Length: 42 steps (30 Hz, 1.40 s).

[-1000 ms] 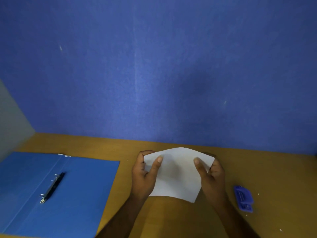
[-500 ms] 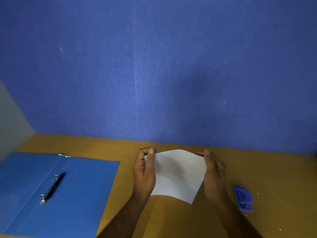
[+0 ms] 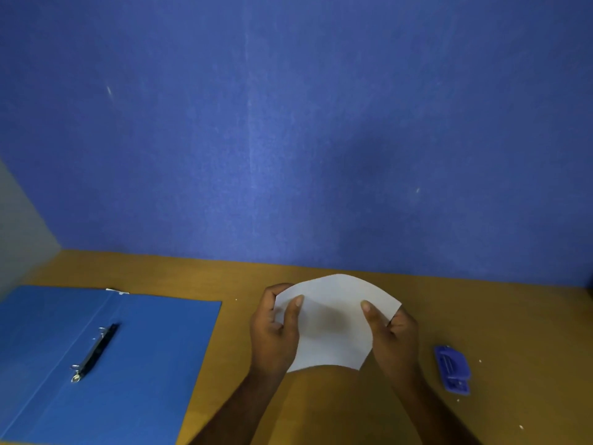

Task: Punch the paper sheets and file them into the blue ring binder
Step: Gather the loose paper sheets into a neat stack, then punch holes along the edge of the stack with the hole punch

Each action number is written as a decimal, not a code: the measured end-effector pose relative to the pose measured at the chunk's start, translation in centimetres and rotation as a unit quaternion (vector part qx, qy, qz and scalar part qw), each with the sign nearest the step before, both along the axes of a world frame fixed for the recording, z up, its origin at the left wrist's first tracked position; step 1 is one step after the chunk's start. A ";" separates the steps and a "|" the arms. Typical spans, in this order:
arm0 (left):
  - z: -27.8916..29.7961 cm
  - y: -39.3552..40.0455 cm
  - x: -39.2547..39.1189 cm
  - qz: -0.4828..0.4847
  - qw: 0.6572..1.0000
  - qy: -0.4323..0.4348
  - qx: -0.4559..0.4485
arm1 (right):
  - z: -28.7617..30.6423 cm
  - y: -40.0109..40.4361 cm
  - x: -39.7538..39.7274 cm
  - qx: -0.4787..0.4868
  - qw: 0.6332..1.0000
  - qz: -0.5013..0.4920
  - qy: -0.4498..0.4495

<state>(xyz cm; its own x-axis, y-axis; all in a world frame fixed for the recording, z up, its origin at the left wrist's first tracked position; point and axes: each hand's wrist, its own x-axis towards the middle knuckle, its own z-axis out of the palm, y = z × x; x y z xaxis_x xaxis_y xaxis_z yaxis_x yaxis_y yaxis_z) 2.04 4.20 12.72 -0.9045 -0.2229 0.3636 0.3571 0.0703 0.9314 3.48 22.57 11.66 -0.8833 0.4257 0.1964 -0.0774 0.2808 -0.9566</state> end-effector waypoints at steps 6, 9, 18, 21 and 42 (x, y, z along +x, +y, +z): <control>-2.9 0.0 0.2 -0.010 0.999 -0.045 -0.003 | -2.8 0.5 0.4 -0.001 0.998 0.014 -0.064; -4.3 -0.3 -0.1 -0.020 0.996 -0.087 0.011 | -4.2 0.5 0.3 -0.013 0.996 0.012 -0.087; -8.4 -1.3 -1.4 -0.040 0.979 -0.198 -0.013 | -8.4 1.5 -0.9 0.004 0.984 0.058 -0.167; -7.9 -0.9 -2.3 -0.032 0.978 -0.207 -0.010 | -8.2 2.2 -1.6 -0.034 0.984 0.075 -0.157; -13.6 9.9 -4.5 -0.040 0.920 -0.388 -0.041 | -9.6 20.4 0.9 0.132 0.936 -0.147 -0.290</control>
